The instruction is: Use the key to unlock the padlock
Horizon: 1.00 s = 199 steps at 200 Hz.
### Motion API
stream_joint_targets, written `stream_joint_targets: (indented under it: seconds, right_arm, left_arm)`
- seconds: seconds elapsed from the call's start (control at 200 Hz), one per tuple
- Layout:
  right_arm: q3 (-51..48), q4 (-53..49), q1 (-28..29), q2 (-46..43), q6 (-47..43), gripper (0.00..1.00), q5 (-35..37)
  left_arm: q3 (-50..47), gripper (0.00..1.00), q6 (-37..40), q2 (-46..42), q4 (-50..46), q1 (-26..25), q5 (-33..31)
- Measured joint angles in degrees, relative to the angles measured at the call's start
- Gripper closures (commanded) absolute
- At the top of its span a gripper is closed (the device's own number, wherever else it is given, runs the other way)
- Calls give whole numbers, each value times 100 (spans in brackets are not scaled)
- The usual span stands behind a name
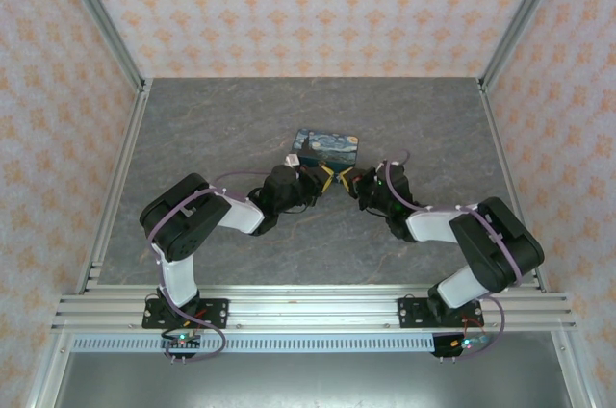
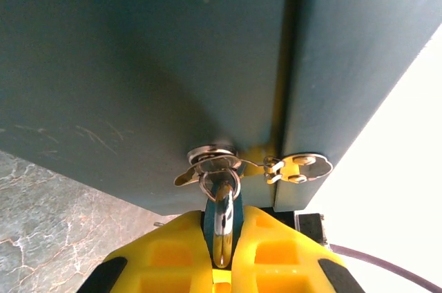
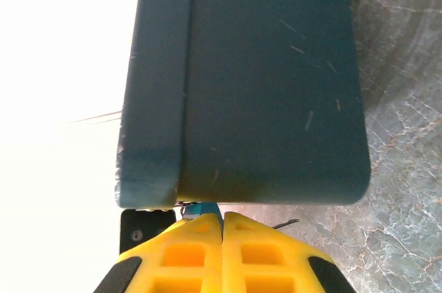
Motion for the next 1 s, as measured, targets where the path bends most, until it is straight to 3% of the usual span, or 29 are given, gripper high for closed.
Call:
stream_joint_targets:
  seconds: [0.996]
  right_arm:
    - [-162,476,39,216,271,100,142]
  left_arm:
    - [0,100,-46,0,28,-11,-4]
